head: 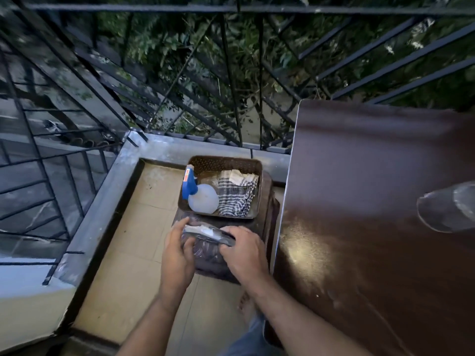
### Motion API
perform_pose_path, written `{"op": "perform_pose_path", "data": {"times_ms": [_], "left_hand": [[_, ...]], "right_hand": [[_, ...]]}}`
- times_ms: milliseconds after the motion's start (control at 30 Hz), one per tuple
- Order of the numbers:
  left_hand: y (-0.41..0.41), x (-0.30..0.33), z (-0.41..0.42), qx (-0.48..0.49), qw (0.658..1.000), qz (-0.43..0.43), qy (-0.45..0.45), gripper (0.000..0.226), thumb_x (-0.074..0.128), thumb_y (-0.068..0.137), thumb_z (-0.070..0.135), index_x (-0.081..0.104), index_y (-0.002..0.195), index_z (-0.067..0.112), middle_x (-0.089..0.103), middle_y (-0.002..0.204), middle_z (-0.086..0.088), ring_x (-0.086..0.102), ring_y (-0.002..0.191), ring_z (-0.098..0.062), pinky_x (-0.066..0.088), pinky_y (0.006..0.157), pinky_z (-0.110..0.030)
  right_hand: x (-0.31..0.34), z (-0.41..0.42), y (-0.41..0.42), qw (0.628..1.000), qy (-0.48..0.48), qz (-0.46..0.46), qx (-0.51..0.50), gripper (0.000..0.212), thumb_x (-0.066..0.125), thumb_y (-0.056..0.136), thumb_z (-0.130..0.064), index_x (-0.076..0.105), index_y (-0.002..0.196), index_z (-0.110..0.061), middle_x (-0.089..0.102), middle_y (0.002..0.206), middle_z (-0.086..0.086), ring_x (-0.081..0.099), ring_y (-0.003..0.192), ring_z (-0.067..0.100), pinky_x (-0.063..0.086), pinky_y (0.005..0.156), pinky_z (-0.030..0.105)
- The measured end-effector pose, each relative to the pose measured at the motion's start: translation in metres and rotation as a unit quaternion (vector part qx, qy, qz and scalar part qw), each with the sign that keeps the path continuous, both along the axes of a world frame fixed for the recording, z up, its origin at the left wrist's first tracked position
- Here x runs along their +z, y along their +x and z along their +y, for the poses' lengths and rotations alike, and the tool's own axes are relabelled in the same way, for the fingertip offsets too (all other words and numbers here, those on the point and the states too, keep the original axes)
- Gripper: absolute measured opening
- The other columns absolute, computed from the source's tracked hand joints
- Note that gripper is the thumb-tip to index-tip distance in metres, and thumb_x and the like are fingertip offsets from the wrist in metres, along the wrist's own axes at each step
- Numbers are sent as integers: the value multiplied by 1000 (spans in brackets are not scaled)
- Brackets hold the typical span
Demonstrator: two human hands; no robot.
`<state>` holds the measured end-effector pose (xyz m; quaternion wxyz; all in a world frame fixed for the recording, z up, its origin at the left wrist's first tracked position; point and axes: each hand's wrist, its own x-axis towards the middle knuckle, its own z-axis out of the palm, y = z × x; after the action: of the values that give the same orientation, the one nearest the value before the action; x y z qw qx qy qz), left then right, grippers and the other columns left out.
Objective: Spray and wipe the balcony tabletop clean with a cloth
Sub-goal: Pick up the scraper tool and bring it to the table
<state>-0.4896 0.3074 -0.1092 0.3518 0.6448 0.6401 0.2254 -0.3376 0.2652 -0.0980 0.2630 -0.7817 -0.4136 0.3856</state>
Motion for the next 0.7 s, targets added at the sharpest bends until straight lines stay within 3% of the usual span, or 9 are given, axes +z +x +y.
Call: {"op": "perform_pose_path", "data": {"times_ms": [200, 333, 433, 500, 600, 700], "left_hand": [[59, 61, -29, 43, 997, -45, 36, 49, 57, 98, 10, 47, 145, 15, 54, 143, -2, 49, 118, 0, 38, 106, -25], [121, 92, -42, 35, 994, -95, 43, 54, 57, 99, 18, 39, 150, 17, 54, 142, -2, 54, 126, -16, 41, 110, -34], [180, 112, -53, -1, 987, -155, 31, 50, 53, 101, 11, 40, 149, 13, 55, 134, 2, 51, 122, -6, 38, 102, -17], [216, 117, -61, -26, 980, -196, 16, 49, 52, 101, 9, 40, 148, 12, 53, 141, 0, 51, 127, -6, 38, 109, -23], [267, 117, -79, -68, 975, -210, 18, 50, 55, 96, 25, 44, 144, 22, 55, 143, 4, 52, 133, -9, 39, 117, -41], [308, 121, -101, -102, 973, -207, 13, 49, 53, 100, 11, 43, 148, 16, 50, 143, 7, 48, 136, -10, 37, 118, -39]], "right_hand": [[60, -34, 55, 998, 47, -36, -11, 41, 65, 77, -34, 71, 118, -34, 71, 109, -8, 66, 101, 18, 53, 91, 31], [96, -52, 109, 995, 78, -59, -36, 43, 66, 74, -44, 70, 116, -34, 72, 110, -9, 67, 100, 18, 54, 87, 32], [120, -65, 155, 989, 104, -75, -73, 38, 69, 75, -43, 71, 112, -33, 73, 108, -9, 67, 98, 17, 52, 83, 30], [132, -73, 183, 986, 117, -68, -101, 36, 70, 75, -41, 72, 109, -31, 74, 105, -7, 67, 98, 18, 52, 82, 31], [143, -91, 228, 978, 134, -71, -141, 32, 68, 73, -43, 72, 102, -29, 75, 96, -7, 68, 92, 18, 53, 77, 32], [156, -112, 273, 968, 151, -67, -187, 27, 70, 74, -45, 70, 95, -29, 74, 88, -9, 69, 87, 15, 54, 75, 34]]}}
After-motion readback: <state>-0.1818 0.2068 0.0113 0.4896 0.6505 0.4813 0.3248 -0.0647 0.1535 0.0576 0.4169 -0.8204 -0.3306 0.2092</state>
